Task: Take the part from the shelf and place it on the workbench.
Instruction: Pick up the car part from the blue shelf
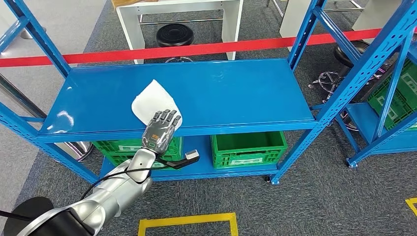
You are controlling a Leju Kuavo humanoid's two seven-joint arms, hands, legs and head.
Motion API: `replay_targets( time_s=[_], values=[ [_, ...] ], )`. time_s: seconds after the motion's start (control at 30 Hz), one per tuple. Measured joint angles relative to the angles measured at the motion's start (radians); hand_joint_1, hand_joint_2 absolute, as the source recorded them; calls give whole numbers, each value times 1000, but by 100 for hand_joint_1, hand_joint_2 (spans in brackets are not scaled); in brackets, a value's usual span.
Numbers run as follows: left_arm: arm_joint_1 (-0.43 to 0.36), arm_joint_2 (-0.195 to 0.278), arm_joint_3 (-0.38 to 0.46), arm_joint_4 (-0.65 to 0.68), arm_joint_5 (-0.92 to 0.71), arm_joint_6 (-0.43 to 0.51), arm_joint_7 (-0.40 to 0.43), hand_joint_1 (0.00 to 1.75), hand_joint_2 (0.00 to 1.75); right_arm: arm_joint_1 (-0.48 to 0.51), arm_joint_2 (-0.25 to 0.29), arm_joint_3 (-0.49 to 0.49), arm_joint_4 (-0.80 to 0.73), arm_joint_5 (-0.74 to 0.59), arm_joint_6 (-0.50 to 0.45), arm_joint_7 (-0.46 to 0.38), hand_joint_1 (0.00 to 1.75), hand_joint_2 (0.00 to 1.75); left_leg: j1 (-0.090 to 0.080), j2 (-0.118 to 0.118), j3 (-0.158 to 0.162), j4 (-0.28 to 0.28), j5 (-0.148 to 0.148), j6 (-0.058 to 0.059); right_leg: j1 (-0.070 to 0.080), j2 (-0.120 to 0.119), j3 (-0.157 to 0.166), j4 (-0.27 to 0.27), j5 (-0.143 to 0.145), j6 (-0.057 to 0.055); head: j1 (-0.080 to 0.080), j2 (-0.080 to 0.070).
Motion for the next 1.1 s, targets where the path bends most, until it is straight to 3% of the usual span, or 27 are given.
replay_targets(
  time_s=[0.33,0.37,0.47,0.5,0.7,1.1],
  values=[
    [17,2,40,-27,-6,0,-54,175,175,0,0,-9,0,-2,-1,0,0,0,0,0,0,0,0,0,0,0,0,0,0,0,0,0],
    [17,2,42,-29,-6,0,-54,175,131,0,0,-11,0,-1,-1,0,0,0,0,0,0,0,0,0,0,0,0,0,0,0,0,0],
    [17,5,37,-28,-6,0,-43,175,131,0,0,-16,0,3,-2,0,0,0,0,0,0,0,0,0,0,0,0,0,0,0,0,0],
    [16,6,28,-26,-6,0,-32,175,175,0,0,-17,0,4,-4,0,0,0,0,0,0,0,0,0,0,0,0,0,0,0,0,0],
    [1,11,-46,-12,-3,0,9,175,175,0,0,-18,0,5,-4,-3,0,0,0,0,0,0,0,0,0,0,0,0,0,0,0,0],
    [-37,27,-38,-44,-4,0,0,175,175,0,0,-27,0,8,3,-9,0,0,0,0,0,0,0,0,0,0,0,0,0,0,0,0]
  ],
)
